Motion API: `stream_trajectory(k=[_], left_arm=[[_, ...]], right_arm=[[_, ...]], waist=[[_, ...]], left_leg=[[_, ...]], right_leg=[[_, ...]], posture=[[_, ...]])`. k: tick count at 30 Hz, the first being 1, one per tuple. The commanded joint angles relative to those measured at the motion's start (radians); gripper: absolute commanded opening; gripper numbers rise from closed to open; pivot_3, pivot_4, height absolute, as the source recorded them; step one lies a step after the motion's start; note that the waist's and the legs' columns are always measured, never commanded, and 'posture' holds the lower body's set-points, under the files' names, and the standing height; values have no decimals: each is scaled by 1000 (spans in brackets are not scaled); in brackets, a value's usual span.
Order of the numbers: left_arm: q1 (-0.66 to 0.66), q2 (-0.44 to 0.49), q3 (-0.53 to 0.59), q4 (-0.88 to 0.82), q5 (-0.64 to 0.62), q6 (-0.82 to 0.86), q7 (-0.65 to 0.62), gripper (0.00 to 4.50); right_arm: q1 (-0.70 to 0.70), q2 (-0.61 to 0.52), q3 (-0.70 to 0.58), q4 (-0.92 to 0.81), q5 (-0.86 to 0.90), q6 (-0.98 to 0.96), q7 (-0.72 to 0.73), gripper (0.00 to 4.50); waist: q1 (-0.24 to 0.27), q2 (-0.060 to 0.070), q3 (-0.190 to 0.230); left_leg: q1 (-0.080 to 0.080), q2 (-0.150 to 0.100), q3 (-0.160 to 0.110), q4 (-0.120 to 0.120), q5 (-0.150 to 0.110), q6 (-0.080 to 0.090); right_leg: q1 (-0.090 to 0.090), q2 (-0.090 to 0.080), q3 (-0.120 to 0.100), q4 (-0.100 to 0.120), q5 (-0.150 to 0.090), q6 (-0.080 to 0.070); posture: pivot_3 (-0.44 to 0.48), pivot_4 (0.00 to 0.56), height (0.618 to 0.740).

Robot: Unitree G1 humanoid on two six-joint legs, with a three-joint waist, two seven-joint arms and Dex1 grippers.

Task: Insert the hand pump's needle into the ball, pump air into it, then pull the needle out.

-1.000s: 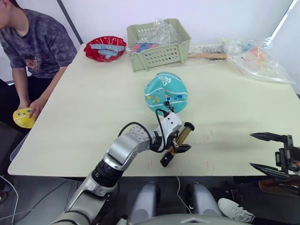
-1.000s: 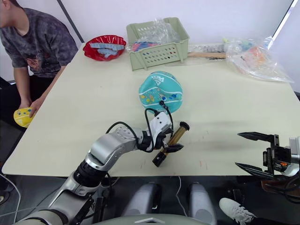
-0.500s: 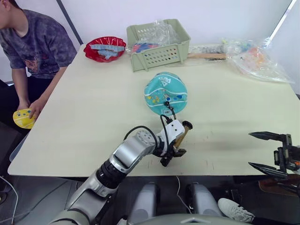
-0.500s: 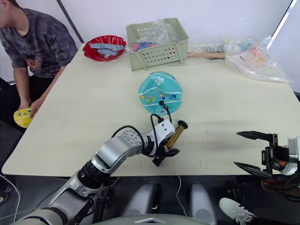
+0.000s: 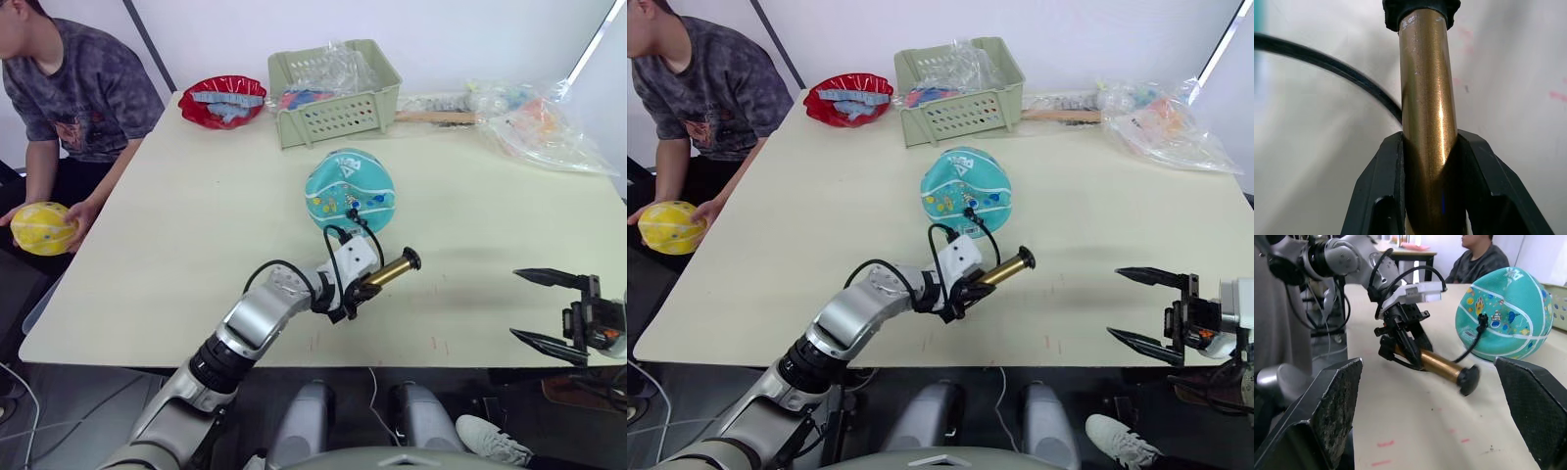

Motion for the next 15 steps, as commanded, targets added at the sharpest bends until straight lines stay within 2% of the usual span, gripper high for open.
stream_trajectory(k=[1, 7, 11, 15], left_arm=[[4, -8, 82, 22, -29, -153, -61, 985], [39, -84, 183, 105, -80, -408, -130, 985], [54, -118, 197, 178, -94, -533, -200, 985], [74, -159, 221, 253, -108, -652, -257, 985]], right_arm=[[-11, 19, -28, -88, 45, 64, -92, 4500], [-18, 65, -52, -224, 122, 210, -321, 4500], [-40, 120, -37, -327, 186, 330, -558, 4500], [-74, 215, 20, -451, 307, 515, -917, 4500]], waist=[[1, 0, 0], [3, 0, 0], [3, 0, 0], [-2, 0, 0]], left_leg=[[0, 0, 0, 0, 0, 0], [-1, 0, 0, 0, 0, 0], [-1, -1, 0, 0, 0, 0], [-1, 0, 0, 0, 0, 0]], right_leg=[[0, 0, 0, 0, 0, 0], [0, -1, 0, -1, 0, 0], [0, -1, 0, 0, 0, 0], [-1, 0, 0, 0, 0, 0]], posture=[[0, 150, 740], [0, 150, 740], [0, 150, 740], [0, 150, 740]])
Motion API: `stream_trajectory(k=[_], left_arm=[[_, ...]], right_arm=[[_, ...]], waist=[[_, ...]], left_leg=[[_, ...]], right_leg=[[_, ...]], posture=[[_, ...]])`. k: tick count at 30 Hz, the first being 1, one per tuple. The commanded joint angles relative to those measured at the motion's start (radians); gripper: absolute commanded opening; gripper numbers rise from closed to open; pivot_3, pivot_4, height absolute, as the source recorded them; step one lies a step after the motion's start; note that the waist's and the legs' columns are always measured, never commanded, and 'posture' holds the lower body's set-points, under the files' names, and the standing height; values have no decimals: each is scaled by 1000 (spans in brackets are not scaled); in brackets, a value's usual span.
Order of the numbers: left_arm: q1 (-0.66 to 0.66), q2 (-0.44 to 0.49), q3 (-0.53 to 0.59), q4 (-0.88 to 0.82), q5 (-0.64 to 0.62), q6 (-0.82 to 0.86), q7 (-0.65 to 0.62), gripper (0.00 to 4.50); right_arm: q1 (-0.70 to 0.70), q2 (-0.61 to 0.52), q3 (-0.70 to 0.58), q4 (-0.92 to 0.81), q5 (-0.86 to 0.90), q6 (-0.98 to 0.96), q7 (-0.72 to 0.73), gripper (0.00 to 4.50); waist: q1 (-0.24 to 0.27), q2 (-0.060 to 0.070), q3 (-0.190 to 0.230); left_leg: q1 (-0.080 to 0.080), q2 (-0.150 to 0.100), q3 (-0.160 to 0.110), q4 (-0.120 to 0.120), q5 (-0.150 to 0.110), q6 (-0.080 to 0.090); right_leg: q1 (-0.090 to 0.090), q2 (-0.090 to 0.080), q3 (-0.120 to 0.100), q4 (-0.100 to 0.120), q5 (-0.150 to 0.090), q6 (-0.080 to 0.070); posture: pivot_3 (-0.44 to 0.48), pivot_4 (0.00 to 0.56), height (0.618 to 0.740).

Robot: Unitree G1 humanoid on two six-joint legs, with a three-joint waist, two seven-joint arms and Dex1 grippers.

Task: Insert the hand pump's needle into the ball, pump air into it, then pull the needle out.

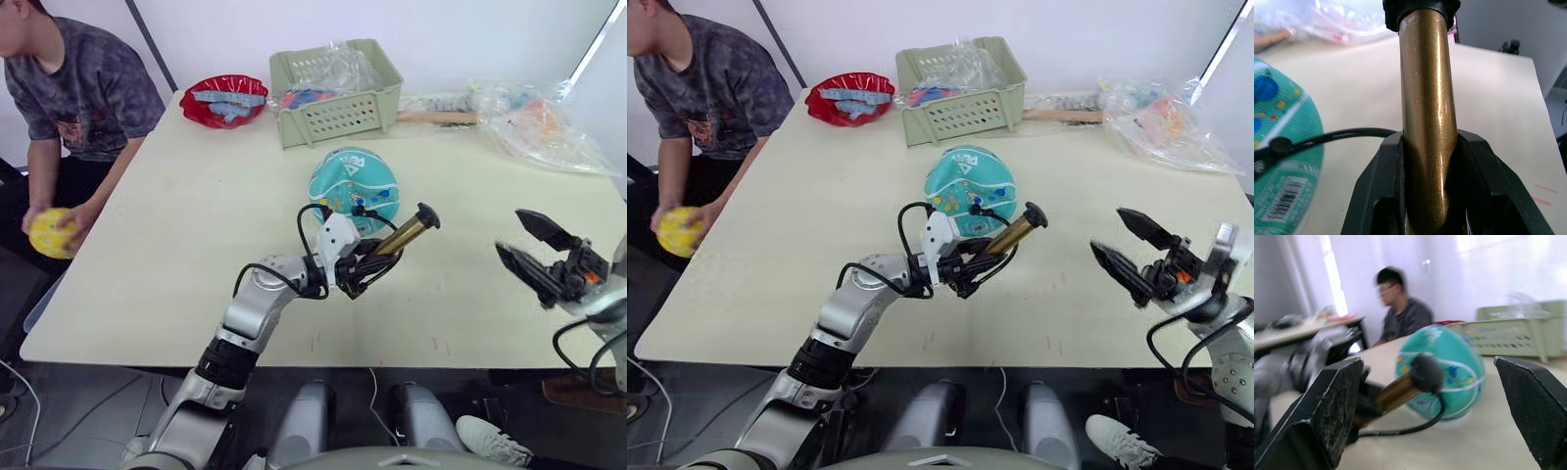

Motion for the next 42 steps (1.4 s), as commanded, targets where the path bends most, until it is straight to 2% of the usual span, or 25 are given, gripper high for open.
stream_trajectory(k=[1, 6, 14, 22, 42], left_arm=[[19, -31, 27, 24, -28, -109, -47, 985], [39, -55, 35, 36, -44, -140, -86, 985], [38, -66, 40, 33, -53, -132, -115, 985], [29, -81, 41, 45, -39, -133, -113, 985], [39, -76, 31, 58, -29, -98, -107, 985]], right_arm=[[-36, 58, 39, -118, 110, 131, -259, 4500], [-117, 135, 79, -128, 285, 262, -503, 4500], [-206, 224, 140, -86, 396, 357, -664, 4500], [-224, 278, 170, -67, 385, 371, -681, 4500], [-228, 293, 208, -78, 266, 365, -628, 4500]], waist=[[-1, 0, 0], [1, 0, 0], [-2, 0, 0], [-21, 0, 0], [-24, 0, 0]], left_leg=[[0, 0, 0, 0, 0, 0], [-2, 0, 1, 0, 0, 0], [-2, -1, 0, 0, 0, 1], [-2, -1, 0, 0, 0, 1], [-2, 0, 0, 0, 0, 1]], right_leg=[[-1, 0, 0, 1, 0, 0], [-2, 0, 0, 0, 0, 0], [-2, 1, 0, 0, 0, 0], [-2, 2, 0, 1, 0, 0], [-2, 2, 0, 1, 0, 0]], posture=[[0, 150, 740], [0, 150, 740], [0, 150, 740], [0, 150, 740], [0, 150, 740]])
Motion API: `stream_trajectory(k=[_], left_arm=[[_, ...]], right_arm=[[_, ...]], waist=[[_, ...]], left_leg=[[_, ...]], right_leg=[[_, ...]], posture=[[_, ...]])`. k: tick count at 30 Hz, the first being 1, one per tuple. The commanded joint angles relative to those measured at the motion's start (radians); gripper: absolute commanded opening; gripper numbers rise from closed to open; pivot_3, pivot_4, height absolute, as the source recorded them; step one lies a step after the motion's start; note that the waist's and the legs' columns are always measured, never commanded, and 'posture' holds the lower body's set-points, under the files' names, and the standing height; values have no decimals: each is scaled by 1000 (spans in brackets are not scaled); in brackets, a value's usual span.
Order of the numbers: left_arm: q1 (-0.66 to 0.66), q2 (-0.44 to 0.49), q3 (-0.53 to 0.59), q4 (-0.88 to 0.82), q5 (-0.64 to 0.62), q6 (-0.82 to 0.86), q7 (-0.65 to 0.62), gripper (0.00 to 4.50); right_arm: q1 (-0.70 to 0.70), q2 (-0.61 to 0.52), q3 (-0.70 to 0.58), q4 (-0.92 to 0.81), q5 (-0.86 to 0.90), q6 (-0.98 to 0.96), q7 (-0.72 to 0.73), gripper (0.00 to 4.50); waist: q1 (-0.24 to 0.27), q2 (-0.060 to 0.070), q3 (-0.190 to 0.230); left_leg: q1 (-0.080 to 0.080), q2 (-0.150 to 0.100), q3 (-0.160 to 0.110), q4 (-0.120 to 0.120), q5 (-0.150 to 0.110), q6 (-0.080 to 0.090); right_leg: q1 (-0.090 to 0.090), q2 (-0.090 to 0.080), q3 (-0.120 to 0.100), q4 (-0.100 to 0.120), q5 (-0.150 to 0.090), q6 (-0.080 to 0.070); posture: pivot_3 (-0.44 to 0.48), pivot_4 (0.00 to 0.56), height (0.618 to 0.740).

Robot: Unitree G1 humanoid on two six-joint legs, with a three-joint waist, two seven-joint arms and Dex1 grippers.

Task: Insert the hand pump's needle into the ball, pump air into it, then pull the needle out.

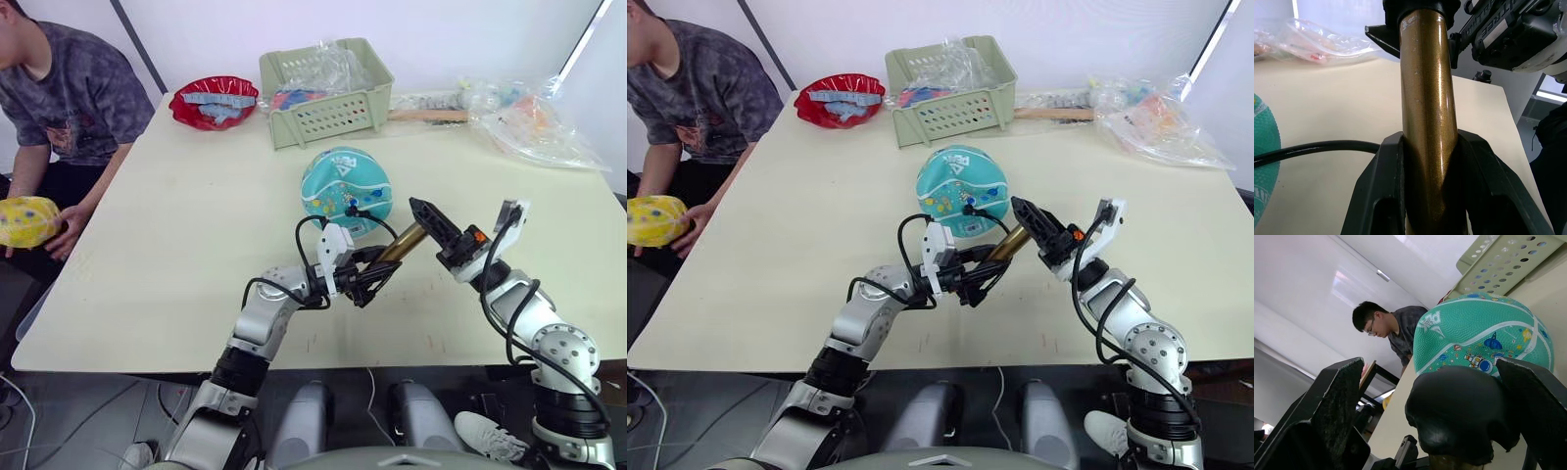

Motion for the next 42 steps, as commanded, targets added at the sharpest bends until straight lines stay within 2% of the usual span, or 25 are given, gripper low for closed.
stream_trajectory(k=[1, 2, 5, 6, 7, 8, 10, 19, 24, 25, 26, 27, 28, 29, 31, 36, 42], left_arm=[[-5, -2, 1, -25, -5, -2, -5, 985], [-5, -2, 1, -25, -5, -1, -6, 985], [-3, -1, 0, -25, -6, 2, -7, 985], [-2, 0, -1, -26, -6, 3, -8, 985], [-2, 0, -1, -26, -6, 4, -9, 985], [1, -2, -2, -28, -7, 6, -10, 985], [4, -3, -3, -32, -7, 9, -10, 985], [25, 11, -12, -42, -4, 19, -25, 985], [19, 21, -10, -21, 15, 12, -14, 985], [13, 21, -8, -14, 20, 5, -10, 2012], [9, 21, -7, -10, 24, 0, -8, 2334], [6, 22, -6, -7, 27, -3, -9, 3054], [3, 24, -5, -4, 29, -6, -12, 3536], [-1, 26, -2, -4, 24, -5, -16, 3720], [-3, 40, 0, -14, 7, 0, -48, 4459], [-13, 92, -14, 4, 16, -14, -132, 4459], [-51, 108, -30, 63, 46, -54, -190, 4459]], right_arm=[[-19, 1, 0, -29, -11, -10, 25, 4500], [-20, 2, -1, -29, -14, -10, 27, 4500], [-22, 8, -4, -29, -25, -15, 30, 3779], [-23, 10, -5, -28, -27, -15, 30, 3266], [-23, 11, -6, -28, -28, -14, 31, 2996], [-24, 13, -7, -28, -30, -15, 31, 2353], [-24, 15, -6, -27, -37, -15, 33, 1716], [-27, 23, -12, -29, -67, -25, 33, 1660], [-41, -21, -5, -47, -101, -22, 86, 1660], [-43, -32, 0, -54, -107, -19, 99, 1660], [-44, -40, 3, -59, -110, -18, 108, 1660], [-45, -51, 9, -65, -125, -22, 123, 1660], [-45, -60, 14, -74, -133, -23, 134, 1660], [-46, -70, 18, -86, -141, -23, 145, 1660], [-47, -104, 36, -122, -193, -42, 188, 1660], [-25, -225, 121, -180, -388, -120, 343, 1660], [-9, -283, 153, -166, -528, -215, 464, 1660]], waist=[[0, 0, 0], [0, 0, 0], [0, 0, 0], [0, 0, 0], [0, 0, 0], [0, 0, 0], [0, 0, 0], [0, 0, 0], [0, 0, 0], [0, 0, 0], [0, 0, 0], [0, 0, 0], [0, 0, 0], [0, 0, 0], [0, 0, 0], [0, 0, 0], [2, 0, 0]], left_leg=[[0, 0, 0, 0, 0, 0], [0, 0, 0, 0, 0, 0], [0, 0, 0, 0, 0, 0], [0, 0, 0, 0, 0, 0], [0, 0, 0, 0, 0, 0], [0, 0, 0, 0, 0, 0], [0, 0, 0, 0, 0, 0], [0, 0, 0, 0, 0, 0], [0, 0, 0, 0, 0, 0], [0, 0, 0, 0, 0, 0], [0, 0, 0, 0, 0, 0], [0, 0, 0, 0, 0, 0], [0, 0, 0, 0, 0, 0], [0, 0, 0, 0, 0, 0], [0, 0, 0, 0, 0, 0], [0, 0, 0, 0, 0, 0], [0, 0, 0, 0, 0, 0]], right_leg=[[0, 0, 0, 0, 0, 0], [0, 0, 0, 0, 0, 0], [0, 0, 0, 0, 0, 0], [0, 0, 0, 0, 0, 0], [0, 0, 0, 0, 0, 0], [0, 0, 0, 0, 0, 0], [0, 0, 0, 0, 0, 0], [0, 0, 0, 0, 0, 0], [0, 0, 0, 0, 0, 0], [0, 0, 0, 0, 0, 0], [0, 0, 0, 0, 0, 0], [0, 0, 0, 0, 0, 0], [0, 1, 0, 0, 0, 0], [0, 1, 0, 0, 0, 0], [0, 1, 0, 0, 0, 0], [0, 1, 0, -1, 0, 0], [0, 1, 0, -1, 0, 0]], posture=[[0, 150, 740], [0, 150, 740], [0, 150, 740], [0, 150, 740], [0, 150, 740], [0, 150, 740], [0, 150, 740], [0, 150, 740], [0, 150, 740], [0, 150, 740], [0, 150, 740], [0, 150, 740], [0, 150, 740], [0, 150, 740], [0, 150, 740], [0, 150, 740], [0, 150, 740]])
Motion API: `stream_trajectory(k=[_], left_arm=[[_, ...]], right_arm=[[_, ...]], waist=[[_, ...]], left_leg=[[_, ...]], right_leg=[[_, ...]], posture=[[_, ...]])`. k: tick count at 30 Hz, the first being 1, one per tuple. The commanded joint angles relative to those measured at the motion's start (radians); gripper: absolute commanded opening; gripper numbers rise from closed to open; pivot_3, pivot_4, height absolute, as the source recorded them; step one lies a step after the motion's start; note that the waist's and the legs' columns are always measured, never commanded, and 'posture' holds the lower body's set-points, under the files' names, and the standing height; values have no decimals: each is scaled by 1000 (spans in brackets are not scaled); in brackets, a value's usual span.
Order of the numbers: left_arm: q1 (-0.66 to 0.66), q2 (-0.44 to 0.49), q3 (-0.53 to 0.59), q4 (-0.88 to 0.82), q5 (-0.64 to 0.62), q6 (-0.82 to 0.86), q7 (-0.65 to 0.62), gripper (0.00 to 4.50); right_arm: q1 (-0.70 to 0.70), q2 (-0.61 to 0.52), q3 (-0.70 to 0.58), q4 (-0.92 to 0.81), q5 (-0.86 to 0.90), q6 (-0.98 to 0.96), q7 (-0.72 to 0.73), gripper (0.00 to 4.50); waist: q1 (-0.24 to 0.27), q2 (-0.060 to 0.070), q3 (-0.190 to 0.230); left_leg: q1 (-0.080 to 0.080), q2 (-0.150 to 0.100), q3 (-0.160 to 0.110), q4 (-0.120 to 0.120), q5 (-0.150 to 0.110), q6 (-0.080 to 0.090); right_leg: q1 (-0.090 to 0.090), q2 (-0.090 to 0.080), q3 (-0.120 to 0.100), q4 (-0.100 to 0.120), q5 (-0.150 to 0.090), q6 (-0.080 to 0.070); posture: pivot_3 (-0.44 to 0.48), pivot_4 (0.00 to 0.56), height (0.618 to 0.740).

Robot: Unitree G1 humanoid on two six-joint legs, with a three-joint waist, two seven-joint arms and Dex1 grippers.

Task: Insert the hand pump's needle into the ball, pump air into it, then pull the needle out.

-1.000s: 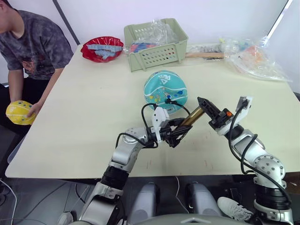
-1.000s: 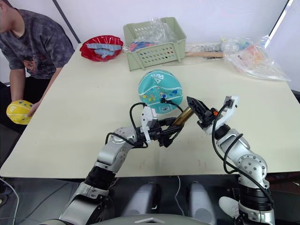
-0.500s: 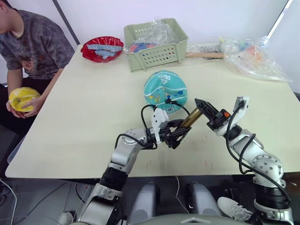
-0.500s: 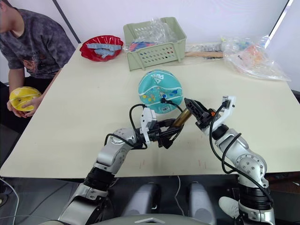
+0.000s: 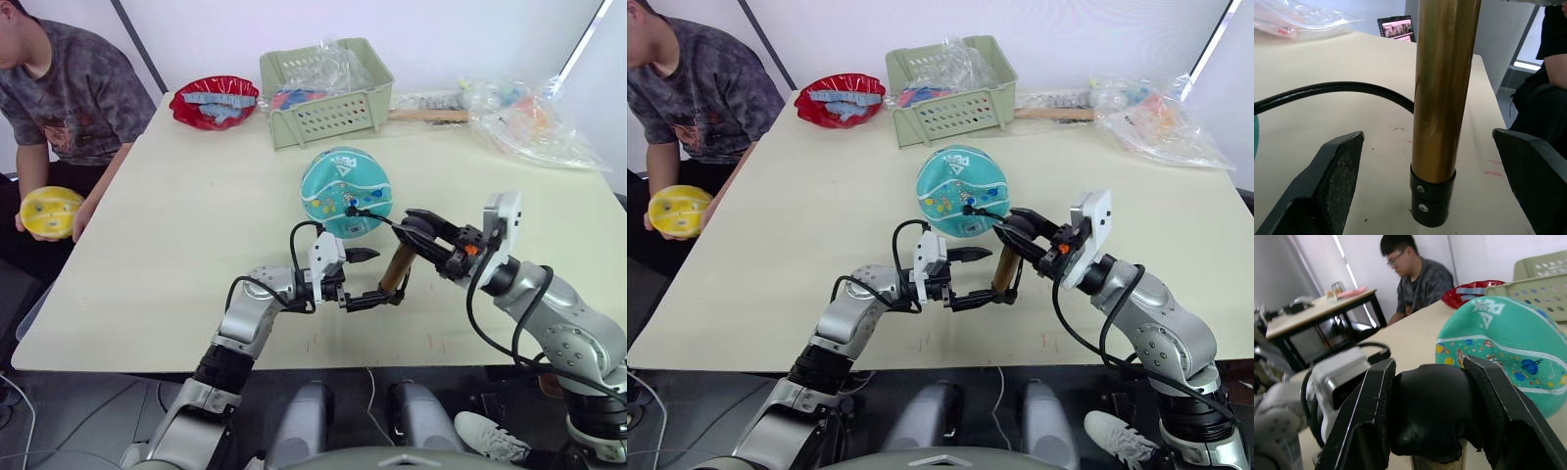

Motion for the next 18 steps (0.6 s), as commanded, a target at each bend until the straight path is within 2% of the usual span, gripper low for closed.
stream_trajectory(k=[1, 7, 18], left_arm=[[-40, 12, -28, 39, 31, -57, -54, 4459], [-93, 1, -75, 137, 80, -85, -104, 4459], [-166, -115, -143, 325, 208, -146, -34, 4459]], right_arm=[[13, -38, 1, -17, -90, -107, 96, 1660], [58, -29, -17, 38, -139, -213, 193, 1660], [103, -22, -13, 88, -201, -302, 275, 1660]], waist=[[0, 0, 0], [0, 0, 0], [0, -1, 0]], left_leg=[[0, 0, 0, 0, 0, 0], [0, -1, 0, 0, 0, 0], [0, -1, 0, 0, 0, 0]], right_leg=[[0, 0, 0, 0, 0, 0], [0, 0, 0, -1, 0, 0], [0, 0, 0, 0, 0, 0]], posture=[[0, 150, 740], [0, 150, 740], [0, 150, 740]])
